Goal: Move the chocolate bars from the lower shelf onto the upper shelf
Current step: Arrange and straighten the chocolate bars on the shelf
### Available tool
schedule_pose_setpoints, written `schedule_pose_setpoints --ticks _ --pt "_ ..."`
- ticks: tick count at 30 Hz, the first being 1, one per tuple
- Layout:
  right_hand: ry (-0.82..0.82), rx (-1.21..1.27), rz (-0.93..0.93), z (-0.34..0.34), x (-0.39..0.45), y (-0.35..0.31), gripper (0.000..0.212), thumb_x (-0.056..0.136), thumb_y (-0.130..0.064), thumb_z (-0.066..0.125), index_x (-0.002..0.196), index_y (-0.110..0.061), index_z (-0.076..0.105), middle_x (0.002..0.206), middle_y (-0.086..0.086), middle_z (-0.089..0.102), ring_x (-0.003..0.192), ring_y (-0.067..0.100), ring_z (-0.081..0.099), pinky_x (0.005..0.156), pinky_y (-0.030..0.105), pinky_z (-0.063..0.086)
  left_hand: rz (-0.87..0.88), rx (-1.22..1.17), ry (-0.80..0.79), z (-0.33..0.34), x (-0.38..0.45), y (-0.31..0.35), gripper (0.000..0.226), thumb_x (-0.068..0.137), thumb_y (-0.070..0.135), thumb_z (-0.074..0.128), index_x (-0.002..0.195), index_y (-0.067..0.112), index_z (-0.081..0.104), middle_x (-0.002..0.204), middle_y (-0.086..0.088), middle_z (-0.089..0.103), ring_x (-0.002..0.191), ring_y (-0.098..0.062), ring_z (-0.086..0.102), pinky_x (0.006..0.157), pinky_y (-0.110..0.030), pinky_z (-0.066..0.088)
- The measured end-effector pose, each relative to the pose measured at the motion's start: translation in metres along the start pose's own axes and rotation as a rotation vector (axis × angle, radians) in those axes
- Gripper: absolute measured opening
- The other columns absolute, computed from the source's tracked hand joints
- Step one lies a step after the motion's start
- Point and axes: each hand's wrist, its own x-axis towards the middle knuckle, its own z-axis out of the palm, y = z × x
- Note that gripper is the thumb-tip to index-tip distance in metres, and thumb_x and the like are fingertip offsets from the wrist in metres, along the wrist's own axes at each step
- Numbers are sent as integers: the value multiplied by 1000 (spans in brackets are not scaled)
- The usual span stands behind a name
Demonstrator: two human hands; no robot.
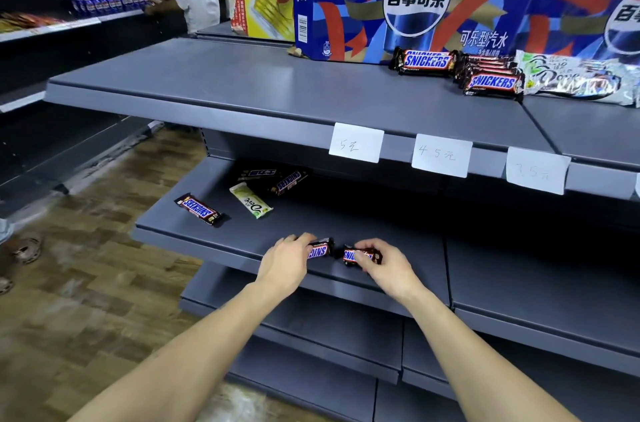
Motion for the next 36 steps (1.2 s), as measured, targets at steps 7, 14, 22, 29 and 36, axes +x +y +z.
schedule_pose_setpoints --ticks 7,14,22,29,36 --pt "26 -12 -2 1 3 2 41 80 -2 69 102 -36 64 98 -12 68 71 3 61 57 11 44 -11 -199 -149 -1 -2 -9 44 94 46 45 136 33 39 112 2 52 105 -18 52 89 -34 46" --pt "57 -4 -3 0 4 0 39 78 -2 70 99 -35 65 89 -7 68 52 -1 51 48 18 43 29 -198 -145 -3 -2 -17 40 90 16 55 121 28 34 101 8 51 79 -11 52 67 -27 42" --pt "103 -9 7 8 0 -9 37 77 -1 70 96 -32 64 90 -5 68 54 -1 51 50 18 44 38 -277 -73 -1 -3 -26 30 87 22 63 110 29 45 106 10 47 92 -12 54 80 -31 48" --pt "144 -89 -23 15 -9 -16 37 77 -4 75 97 -34 64 102 -11 64 83 4 62 64 9 45 45 -75 102 2 -10 -26 30 82 25 63 107 36 50 103 19 56 99 -11 45 89 -29 28" --pt "192 -178 -20 17 -25 -24 35 76 -4 76 99 -29 66 105 -10 56 94 0 57 74 0 38 91 -59 111 -4 -13 -29 27 80 27 64 103 36 53 92 16 64 92 -9 51 90 -27 30"
